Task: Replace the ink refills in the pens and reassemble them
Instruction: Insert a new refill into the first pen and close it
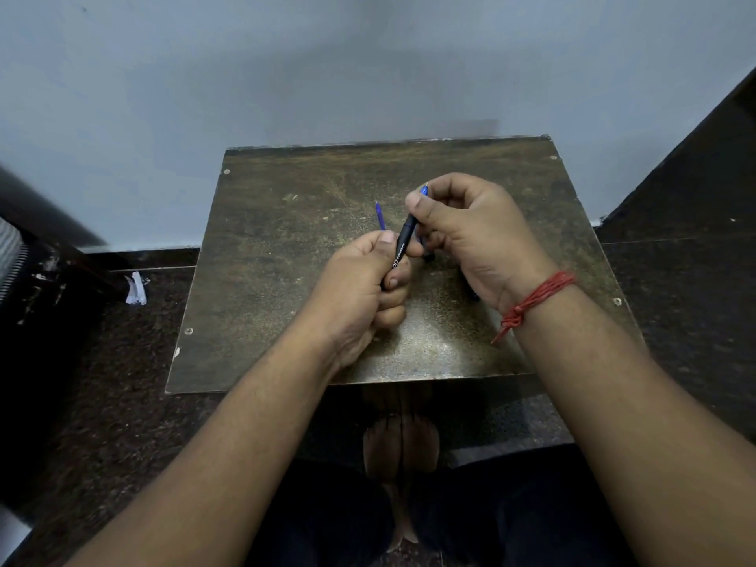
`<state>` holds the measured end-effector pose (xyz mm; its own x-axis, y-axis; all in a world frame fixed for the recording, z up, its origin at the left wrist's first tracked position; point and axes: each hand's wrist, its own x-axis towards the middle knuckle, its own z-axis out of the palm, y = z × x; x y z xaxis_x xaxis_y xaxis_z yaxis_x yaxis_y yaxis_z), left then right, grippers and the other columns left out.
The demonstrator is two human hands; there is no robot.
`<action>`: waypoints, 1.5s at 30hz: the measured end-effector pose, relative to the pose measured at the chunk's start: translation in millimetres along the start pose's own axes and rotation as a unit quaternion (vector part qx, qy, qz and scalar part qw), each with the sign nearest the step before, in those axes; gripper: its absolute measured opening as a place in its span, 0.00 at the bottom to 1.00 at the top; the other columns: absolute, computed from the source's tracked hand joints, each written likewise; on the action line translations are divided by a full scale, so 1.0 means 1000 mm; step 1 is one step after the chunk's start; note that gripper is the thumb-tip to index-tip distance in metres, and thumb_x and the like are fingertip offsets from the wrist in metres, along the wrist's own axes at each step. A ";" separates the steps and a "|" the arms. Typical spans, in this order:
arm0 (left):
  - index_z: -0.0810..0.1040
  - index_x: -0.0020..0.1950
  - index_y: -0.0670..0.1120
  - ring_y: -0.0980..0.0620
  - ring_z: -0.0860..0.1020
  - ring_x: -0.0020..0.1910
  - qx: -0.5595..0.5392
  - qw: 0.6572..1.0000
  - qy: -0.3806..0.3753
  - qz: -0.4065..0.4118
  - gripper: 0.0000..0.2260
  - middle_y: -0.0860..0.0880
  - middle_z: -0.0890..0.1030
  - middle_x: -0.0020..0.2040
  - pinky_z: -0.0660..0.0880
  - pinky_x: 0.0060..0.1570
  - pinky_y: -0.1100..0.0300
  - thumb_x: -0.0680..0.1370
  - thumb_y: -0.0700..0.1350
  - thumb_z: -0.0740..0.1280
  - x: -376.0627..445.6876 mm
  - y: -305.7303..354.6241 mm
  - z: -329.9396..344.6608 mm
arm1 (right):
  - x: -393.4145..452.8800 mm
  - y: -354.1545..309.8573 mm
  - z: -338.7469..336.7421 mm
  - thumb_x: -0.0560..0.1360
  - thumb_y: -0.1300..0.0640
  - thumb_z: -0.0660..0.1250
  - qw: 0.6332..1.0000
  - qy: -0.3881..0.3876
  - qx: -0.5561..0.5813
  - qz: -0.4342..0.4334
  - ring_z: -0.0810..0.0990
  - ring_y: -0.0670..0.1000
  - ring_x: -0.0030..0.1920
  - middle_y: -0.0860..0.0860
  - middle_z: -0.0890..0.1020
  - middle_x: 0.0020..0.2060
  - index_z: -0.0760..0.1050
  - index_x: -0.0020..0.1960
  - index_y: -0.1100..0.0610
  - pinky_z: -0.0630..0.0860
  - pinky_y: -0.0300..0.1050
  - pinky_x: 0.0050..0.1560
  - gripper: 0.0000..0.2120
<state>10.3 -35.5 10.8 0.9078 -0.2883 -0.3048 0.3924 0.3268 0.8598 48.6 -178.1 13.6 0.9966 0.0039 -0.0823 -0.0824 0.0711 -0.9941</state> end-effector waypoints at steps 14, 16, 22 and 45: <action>0.74 0.48 0.41 0.60 0.56 0.20 -0.002 1.000 0.001 -0.007 0.13 0.51 0.64 0.27 0.53 0.20 0.70 0.85 0.45 0.54 0.001 0.000 -0.001 | -0.003 -0.002 0.001 0.75 0.59 0.73 0.999 0.029 -0.007 0.020 0.79 0.53 0.39 0.54 0.81 0.37 0.78 0.44 0.56 0.75 0.54 0.44 0.05; 0.74 0.48 0.41 0.60 0.57 0.20 -0.005 1.000 0.000 -0.009 0.13 0.51 0.64 0.28 0.54 0.20 0.70 0.85 0.44 0.54 0.001 0.000 -0.002 | -0.004 -0.004 0.001 0.77 0.63 0.70 0.999 0.018 0.007 0.026 0.80 0.51 0.38 0.53 0.83 0.38 0.80 0.46 0.58 0.75 0.50 0.43 0.01; 0.74 0.49 0.41 0.60 0.57 0.20 -0.020 1.000 -0.004 -0.011 0.13 0.50 0.66 0.28 0.54 0.19 0.70 0.85 0.46 0.55 0.002 -0.001 -0.005 | -0.006 -0.009 0.000 0.79 0.64 0.66 0.997 0.015 0.063 0.051 0.85 0.50 0.40 0.59 0.86 0.48 0.78 0.58 0.65 0.80 0.41 0.38 0.09; 0.74 0.47 0.42 0.60 0.58 0.19 -0.003 1.000 -0.007 -0.001 0.13 0.50 0.66 0.27 0.55 0.19 0.71 0.85 0.45 0.55 0.001 -0.001 -0.002 | -0.005 -0.006 0.002 0.76 0.62 0.71 0.996 0.024 0.053 0.063 0.81 0.51 0.38 0.54 0.82 0.37 0.78 0.44 0.58 0.79 0.44 0.39 0.04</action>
<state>10.7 -34.2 8.7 0.9047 -0.3009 -0.3015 0.3957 0.3318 0.8564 44.2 -176.8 19.8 0.9770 -0.0290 -0.2112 -0.2028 0.1779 -0.9629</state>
